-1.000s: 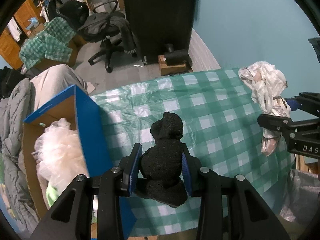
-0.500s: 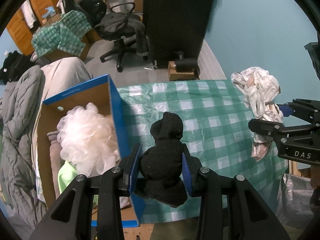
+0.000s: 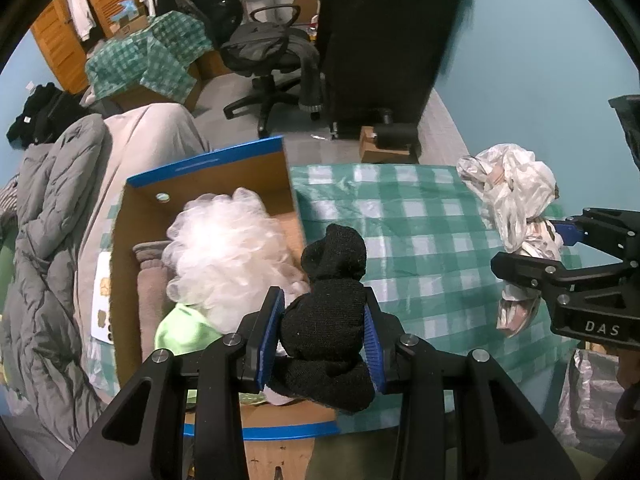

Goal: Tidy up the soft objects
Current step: 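Lift and carry the plastic bundle and black sock over the box with both tools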

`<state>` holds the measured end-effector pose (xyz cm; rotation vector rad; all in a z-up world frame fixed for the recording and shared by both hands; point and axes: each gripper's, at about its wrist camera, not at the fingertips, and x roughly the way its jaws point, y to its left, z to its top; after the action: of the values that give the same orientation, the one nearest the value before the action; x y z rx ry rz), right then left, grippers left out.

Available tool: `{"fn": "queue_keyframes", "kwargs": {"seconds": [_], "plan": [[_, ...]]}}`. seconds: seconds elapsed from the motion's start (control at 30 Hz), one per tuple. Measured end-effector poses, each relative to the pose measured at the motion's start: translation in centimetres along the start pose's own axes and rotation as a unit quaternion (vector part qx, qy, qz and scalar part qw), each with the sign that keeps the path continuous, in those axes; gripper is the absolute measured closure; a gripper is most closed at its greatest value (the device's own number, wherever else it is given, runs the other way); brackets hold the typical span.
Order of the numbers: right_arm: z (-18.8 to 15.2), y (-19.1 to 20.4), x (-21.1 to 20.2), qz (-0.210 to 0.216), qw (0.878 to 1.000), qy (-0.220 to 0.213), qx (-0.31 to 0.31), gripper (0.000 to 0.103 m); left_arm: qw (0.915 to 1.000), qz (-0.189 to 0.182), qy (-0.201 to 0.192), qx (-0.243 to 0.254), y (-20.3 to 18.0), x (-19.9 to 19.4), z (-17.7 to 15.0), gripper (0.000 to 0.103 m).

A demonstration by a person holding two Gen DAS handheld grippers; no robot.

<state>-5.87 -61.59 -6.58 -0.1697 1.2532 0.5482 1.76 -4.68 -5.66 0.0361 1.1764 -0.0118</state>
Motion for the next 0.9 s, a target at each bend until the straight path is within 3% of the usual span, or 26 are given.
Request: {"fn": "queue_keyframes", "kwargs": {"seconds": [0.9], "plan": [[4.6,10.5,3.4,0.045,0.997,0.009,-0.057,0.050,0.9985,0.026,0.018,-0.046,10.4,0.7,-2.0,0.065]]}}
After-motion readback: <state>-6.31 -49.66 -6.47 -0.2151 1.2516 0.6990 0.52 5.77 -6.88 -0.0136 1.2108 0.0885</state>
